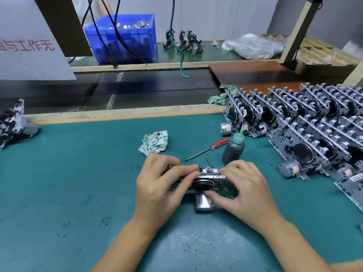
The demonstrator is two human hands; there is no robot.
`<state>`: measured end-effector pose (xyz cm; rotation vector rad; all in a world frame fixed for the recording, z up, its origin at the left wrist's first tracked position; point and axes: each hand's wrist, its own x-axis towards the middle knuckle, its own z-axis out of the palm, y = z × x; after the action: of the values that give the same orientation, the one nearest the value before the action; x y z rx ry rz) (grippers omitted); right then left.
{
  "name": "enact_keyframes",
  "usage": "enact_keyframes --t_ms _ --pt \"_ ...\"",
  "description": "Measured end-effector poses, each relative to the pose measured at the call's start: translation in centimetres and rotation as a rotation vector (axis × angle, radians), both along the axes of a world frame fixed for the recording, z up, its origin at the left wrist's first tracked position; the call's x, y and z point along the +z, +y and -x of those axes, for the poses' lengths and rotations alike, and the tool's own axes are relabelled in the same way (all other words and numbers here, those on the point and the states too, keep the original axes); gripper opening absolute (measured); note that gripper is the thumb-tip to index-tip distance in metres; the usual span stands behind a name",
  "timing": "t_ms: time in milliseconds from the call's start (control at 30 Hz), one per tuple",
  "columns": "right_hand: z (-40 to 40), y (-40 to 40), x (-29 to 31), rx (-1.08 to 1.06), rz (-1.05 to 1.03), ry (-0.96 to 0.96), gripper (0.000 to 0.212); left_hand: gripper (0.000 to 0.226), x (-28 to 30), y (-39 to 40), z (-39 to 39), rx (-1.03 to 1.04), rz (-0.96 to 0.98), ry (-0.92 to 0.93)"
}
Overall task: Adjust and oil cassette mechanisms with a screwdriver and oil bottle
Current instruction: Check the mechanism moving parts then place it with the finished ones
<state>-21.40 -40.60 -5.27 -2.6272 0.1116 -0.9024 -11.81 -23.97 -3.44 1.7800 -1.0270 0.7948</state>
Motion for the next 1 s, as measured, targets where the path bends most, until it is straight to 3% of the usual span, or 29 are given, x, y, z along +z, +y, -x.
enact_keyframes --t_ms 667,833,1000 --pt "0.1 0.4 0.5 0.045 -0.073 0.034 0.036 0.017 -0.2 0.0 0.0 -0.001 0.011 0.02" --pt "-0.3 1.0 0.9 0.194 -0.515 0.149 0.045 0.017 -0.1 0.1 0.1 -0.004 0.008 0.014" --pt "-1.2 1.6 1.3 0.272 -0.634 0.136 0.031 0.017 -0.1 0.1 0.1 -0.019 0.015 0.026"
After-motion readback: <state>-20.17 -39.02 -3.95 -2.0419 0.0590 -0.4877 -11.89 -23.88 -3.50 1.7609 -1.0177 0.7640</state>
